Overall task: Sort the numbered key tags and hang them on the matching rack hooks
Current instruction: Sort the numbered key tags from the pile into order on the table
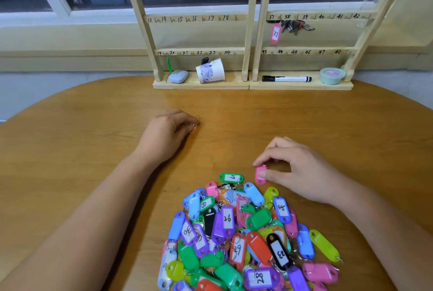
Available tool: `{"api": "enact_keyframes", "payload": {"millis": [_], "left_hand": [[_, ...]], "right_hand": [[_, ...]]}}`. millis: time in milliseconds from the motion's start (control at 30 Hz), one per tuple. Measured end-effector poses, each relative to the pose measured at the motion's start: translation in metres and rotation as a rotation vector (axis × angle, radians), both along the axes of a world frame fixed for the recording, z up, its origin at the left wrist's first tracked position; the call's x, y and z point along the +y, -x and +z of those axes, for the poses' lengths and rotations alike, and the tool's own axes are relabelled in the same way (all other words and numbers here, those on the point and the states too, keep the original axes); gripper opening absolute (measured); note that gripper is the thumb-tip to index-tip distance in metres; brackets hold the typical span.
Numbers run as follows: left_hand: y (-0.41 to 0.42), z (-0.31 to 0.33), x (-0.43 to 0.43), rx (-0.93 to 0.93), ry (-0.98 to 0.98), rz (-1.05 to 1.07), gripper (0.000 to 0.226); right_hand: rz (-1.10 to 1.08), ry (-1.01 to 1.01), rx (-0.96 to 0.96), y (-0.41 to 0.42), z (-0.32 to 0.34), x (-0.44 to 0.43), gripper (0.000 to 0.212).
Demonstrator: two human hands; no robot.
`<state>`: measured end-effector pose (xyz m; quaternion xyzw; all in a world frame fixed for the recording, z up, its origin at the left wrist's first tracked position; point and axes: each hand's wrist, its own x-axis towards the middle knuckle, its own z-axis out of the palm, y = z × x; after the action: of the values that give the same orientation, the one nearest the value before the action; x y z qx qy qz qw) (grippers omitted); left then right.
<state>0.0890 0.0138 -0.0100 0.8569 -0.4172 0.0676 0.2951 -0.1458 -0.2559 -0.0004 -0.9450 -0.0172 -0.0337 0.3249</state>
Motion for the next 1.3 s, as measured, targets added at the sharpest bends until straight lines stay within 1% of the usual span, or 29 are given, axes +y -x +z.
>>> {"api": "enact_keyframes", "payload": {"millis": [100, 200, 267, 333, 433, 533, 633, 700, 800, 867, 933, 1033, 1167, 1267, 1300], "left_hand": [[-0.003, -0.001, -0.001, 0.017, 0.002, 0.104, 0.024], [-0.003, 0.001, -0.005, 0.061, 0.008, 0.155, 0.031], [-0.002, 0.003, -0.006, 0.074, 0.005, 0.161, 0.035], [0.000, 0.003, -0.006, 0.087, 0.012, 0.165, 0.036], [0.004, 0.003, -0.007, 0.089, 0.033, 0.160, 0.032], [0.011, 0.004, -0.009, 0.091, 0.045, 0.131, 0.030], [0.016, 0.006, -0.010, 0.104, 0.066, 0.130, 0.029], [0.021, 0.006, -0.012, 0.077, 0.099, 0.129, 0.028], [0.034, 0.005, -0.019, 0.029, 0.145, 0.083, 0.027], [0.039, 0.003, -0.023, -0.012, 0.126, 0.063, 0.027], [0.038, 0.002, -0.024, -0.046, 0.083, 0.108, 0.022], [0.031, 0.002, -0.019, -0.032, 0.037, 0.195, 0.024], [0.030, 0.002, -0.017, -0.014, -0.002, 0.210, 0.024], [0.033, 0.004, -0.020, -0.013, -0.001, 0.199, 0.024], [0.034, 0.005, -0.021, -0.014, -0.001, 0.191, 0.024]], "right_hand": [[-0.057, 0.014, -0.028, -0.001, -0.003, -0.001, 0.018], [-0.102, 0.000, -0.067, -0.003, -0.005, 0.000, 0.020], [-0.107, 0.008, -0.043, -0.002, -0.002, 0.000, 0.023], [-0.095, 0.025, 0.003, 0.000, 0.003, 0.000, 0.033], [-0.088, 0.038, 0.037, 0.001, 0.005, 0.000, 0.040], [-0.102, 0.052, 0.015, 0.000, 0.004, 0.001, 0.039], [-0.102, 0.134, -0.025, 0.001, 0.003, 0.002, 0.037], [-0.117, 0.180, -0.057, 0.001, 0.002, 0.003, 0.037], [-0.142, 0.197, -0.148, -0.002, 0.001, 0.005, 0.033], [-0.153, 0.207, -0.203, -0.003, 0.001, 0.006, 0.027], [-0.162, 0.222, -0.232, -0.005, 0.000, 0.005, 0.023], [-0.202, 0.228, -0.259, -0.006, -0.001, 0.003, 0.018], [-0.253, 0.268, -0.305, -0.008, -0.004, 0.001, 0.015], [-0.298, 0.185, -0.304, -0.010, -0.006, 0.003, 0.011], [-0.311, 0.165, -0.296, -0.012, -0.007, 0.004, 0.014]]}}
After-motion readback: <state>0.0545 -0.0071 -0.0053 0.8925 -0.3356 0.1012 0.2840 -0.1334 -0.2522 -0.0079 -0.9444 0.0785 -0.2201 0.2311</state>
